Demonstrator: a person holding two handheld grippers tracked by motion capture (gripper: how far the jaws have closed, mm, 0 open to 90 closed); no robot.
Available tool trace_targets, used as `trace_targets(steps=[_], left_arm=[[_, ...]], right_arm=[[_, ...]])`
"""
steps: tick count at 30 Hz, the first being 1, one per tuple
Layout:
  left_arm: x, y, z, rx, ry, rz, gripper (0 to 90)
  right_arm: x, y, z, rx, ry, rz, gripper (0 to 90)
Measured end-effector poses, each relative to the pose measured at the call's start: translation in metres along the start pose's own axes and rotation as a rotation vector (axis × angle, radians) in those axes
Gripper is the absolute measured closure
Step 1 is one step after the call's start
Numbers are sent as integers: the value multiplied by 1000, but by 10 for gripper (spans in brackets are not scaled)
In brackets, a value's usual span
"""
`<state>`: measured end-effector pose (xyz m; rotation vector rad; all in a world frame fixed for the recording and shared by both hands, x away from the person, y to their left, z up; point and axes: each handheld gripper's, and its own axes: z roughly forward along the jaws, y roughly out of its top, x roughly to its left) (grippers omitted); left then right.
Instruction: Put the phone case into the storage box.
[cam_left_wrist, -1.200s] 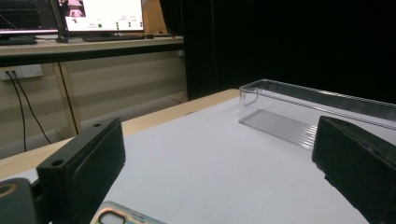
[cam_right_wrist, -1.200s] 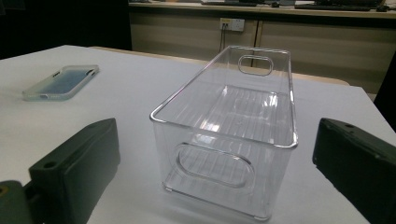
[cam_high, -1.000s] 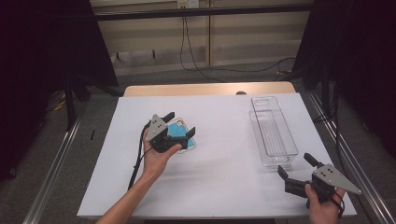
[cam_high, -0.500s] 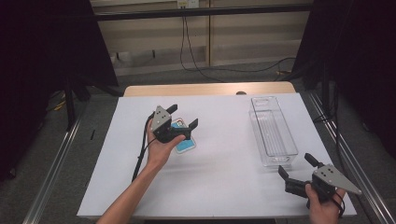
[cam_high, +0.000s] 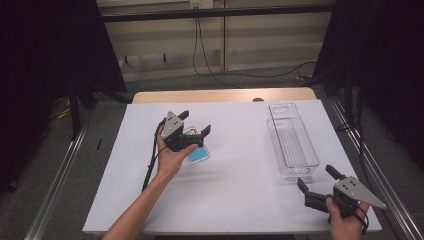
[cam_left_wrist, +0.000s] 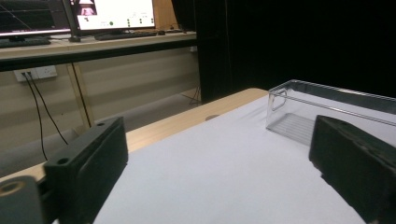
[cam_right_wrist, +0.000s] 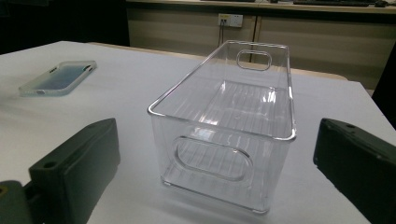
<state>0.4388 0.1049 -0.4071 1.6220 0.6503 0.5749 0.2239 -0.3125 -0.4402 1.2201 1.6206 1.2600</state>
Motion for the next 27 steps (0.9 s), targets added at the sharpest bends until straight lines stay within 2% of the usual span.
trace_targets(steps=[5, 8, 9, 10, 12, 14, 16, 21, 24, 25, 26, 27], left_arm=[[0, 0, 0, -1, 4, 7, 166], [-2, 0, 0, 5, -11, 15, 244], [-3, 0, 0, 7, -26, 7, 325], [-3, 0, 0, 4, -45, -1, 325], [-4, 1, -1, 4, -37, 9, 371], [-5, 2, -1, -2, -54, 6, 440], [-5, 2, -1, 1, -54, 21, 457], [-5, 0, 1, 3, -75, 34, 615], [-7, 0, 1, 23, -79, 36, 698], [-7, 0, 1, 30, -93, 36, 728], [-7, 0, 1, 33, -90, 42, 785], [-8, 0, 1, 40, -105, 42, 827]], right_arm=[[0, 0, 0, 1, 3, 0, 3], [0, 0, 0, 1, 3, 1, 4], [0, 0, -1, 0, 4, 0, 4], [0, 0, -1, 0, 4, 0, 4], [0, 0, -1, 0, 4, -1, 4], [0, 0, -1, 1, 3, 0, 4], [0, 0, -1, 2, 4, 1, 4], [0, 0, -1, 0, 9, 0, 4], [0, 0, -1, 0, 6, 3, 3], [0, 0, -1, 0, 5, 3, 3], [0, 0, -1, -1, 6, 3, 4], [0, 0, -1, -3, 7, 2, 4]])
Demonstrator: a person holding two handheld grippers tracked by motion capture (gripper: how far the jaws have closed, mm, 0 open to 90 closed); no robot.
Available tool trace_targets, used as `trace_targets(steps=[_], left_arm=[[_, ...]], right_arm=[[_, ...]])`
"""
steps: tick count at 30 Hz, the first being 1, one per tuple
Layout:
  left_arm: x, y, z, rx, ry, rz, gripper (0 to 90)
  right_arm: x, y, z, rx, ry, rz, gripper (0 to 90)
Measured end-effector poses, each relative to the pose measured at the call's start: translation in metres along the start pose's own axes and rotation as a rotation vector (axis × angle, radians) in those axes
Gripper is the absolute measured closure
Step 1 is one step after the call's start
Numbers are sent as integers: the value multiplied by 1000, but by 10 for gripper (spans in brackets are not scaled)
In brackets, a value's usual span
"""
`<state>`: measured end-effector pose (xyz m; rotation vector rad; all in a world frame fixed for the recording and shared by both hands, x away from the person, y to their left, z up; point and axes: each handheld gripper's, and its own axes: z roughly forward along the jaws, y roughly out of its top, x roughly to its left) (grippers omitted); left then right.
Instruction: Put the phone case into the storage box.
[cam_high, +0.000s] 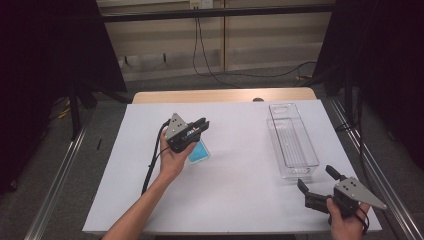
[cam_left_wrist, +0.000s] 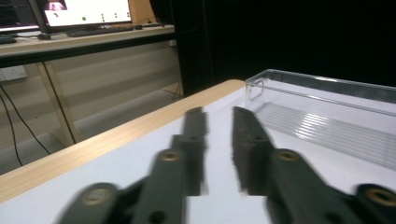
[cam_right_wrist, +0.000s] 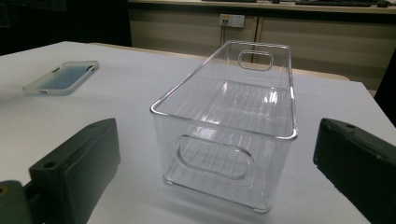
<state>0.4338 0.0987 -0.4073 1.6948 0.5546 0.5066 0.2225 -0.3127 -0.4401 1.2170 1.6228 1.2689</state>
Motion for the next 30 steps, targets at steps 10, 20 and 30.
trace_targets(steps=[10, 20, 30], left_arm=[[2, 0, 0, 76, -47, -24, 900], [5, -1, 2, 158, -53, -38, 900], [11, 4, 11, 281, -84, -61, 900]], right_arm=[[0, 0, 0, 1, 7, -1, 5], [-1, 1, 0, -6, 4, -3, 5], [-1, 0, 1, 0, 3, -1, 5]])
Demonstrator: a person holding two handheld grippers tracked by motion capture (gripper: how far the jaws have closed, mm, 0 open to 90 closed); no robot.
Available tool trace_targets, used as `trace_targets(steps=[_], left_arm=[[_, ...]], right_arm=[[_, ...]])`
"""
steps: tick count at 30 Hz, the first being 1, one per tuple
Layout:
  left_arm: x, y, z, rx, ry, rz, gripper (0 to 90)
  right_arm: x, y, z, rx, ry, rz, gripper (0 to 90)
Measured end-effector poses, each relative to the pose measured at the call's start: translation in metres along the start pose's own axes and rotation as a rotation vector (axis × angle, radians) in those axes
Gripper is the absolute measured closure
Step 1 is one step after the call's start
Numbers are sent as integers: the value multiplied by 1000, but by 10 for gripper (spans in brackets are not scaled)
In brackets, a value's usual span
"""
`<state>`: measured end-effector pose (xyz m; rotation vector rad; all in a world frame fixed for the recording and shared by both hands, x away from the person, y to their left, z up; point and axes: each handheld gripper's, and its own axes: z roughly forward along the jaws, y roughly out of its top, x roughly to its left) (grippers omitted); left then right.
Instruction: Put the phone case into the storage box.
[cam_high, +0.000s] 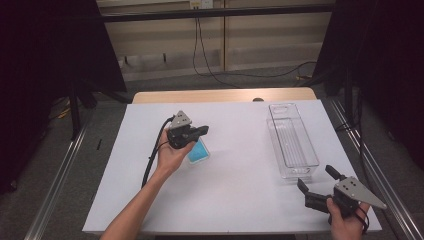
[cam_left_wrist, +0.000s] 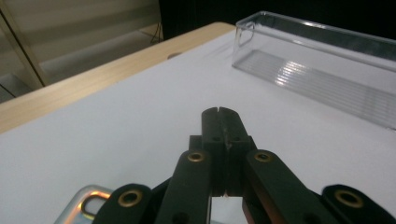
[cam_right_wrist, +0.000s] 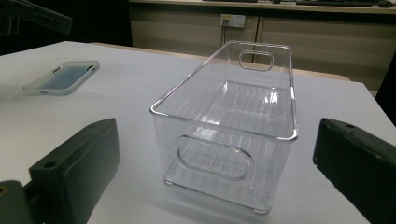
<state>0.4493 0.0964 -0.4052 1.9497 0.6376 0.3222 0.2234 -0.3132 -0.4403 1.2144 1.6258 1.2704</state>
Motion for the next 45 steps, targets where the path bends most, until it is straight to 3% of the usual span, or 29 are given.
trace_targets(steps=[5, 12, 15, 20, 35, 38, 42, 45], left_arm=[[4, 0, 3, 43, -2, 2, 900], [9, 1, 11, 89, -2, -31, 900], [11, 1, 14, 134, 9, -29, 900], [12, 2, 17, 189, -21, -19, 900], [12, -2, 38, 309, -35, -32, 900], [11, -4, 43, 355, -43, -23, 900], [9, -7, 49, 373, -56, -56, 900], [3, -9, 56, 429, -38, -20, 900]], right_arm=[[0, 0, 0, -2, 0, 0, 5], [0, 0, 1, 1, -1, -3, 5], [0, 0, 1, 1, 0, -3, 5], [0, 0, 0, 4, 3, 1, 5], [0, 0, 0, 4, 4, -1, 5], [0, 0, 0, 3, 3, 1, 4], [0, 0, -1, 4, 4, 2, 5], [1, 0, 0, 3, 9, -2, 5]])
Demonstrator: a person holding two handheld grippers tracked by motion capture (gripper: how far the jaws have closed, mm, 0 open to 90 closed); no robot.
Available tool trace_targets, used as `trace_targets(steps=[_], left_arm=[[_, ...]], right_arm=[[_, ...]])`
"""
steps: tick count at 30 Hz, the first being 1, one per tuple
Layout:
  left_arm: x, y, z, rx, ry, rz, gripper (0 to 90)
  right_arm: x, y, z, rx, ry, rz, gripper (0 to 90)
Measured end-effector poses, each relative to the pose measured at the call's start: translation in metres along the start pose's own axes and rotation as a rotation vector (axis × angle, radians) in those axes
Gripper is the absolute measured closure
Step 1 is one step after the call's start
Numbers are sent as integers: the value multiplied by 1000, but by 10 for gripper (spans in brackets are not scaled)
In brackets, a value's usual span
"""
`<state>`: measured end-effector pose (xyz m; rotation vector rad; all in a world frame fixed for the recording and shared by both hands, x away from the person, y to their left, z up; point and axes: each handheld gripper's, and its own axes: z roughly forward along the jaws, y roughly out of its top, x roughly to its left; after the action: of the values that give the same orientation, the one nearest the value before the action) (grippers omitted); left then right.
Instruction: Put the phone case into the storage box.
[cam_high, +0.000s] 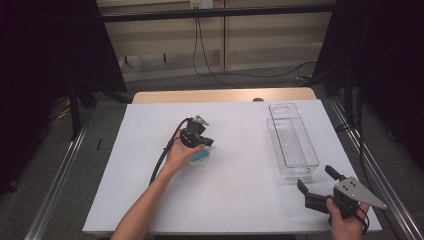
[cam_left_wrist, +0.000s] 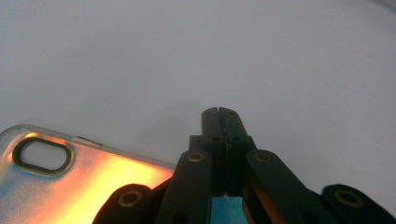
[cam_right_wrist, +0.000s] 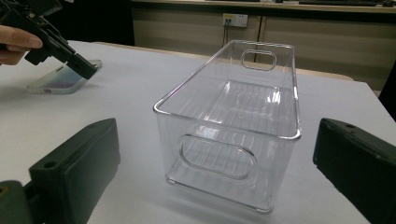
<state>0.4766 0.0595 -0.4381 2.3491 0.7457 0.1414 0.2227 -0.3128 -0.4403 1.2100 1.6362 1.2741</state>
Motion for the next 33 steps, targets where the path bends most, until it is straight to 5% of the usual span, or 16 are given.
trace_targets(steps=[7, 16, 33], left_arm=[[-2, -2, 7, 35, -19, 16, 900], [3, -5, 6, 34, -45, -16, 900], [2, -7, 3, 50, -35, -2, 900]], right_arm=[[0, 0, 0, 0, 4, 1, 5], [0, 0, 0, 4, 0, 1, 4], [0, -1, -1, 6, -1, -3, 5]])
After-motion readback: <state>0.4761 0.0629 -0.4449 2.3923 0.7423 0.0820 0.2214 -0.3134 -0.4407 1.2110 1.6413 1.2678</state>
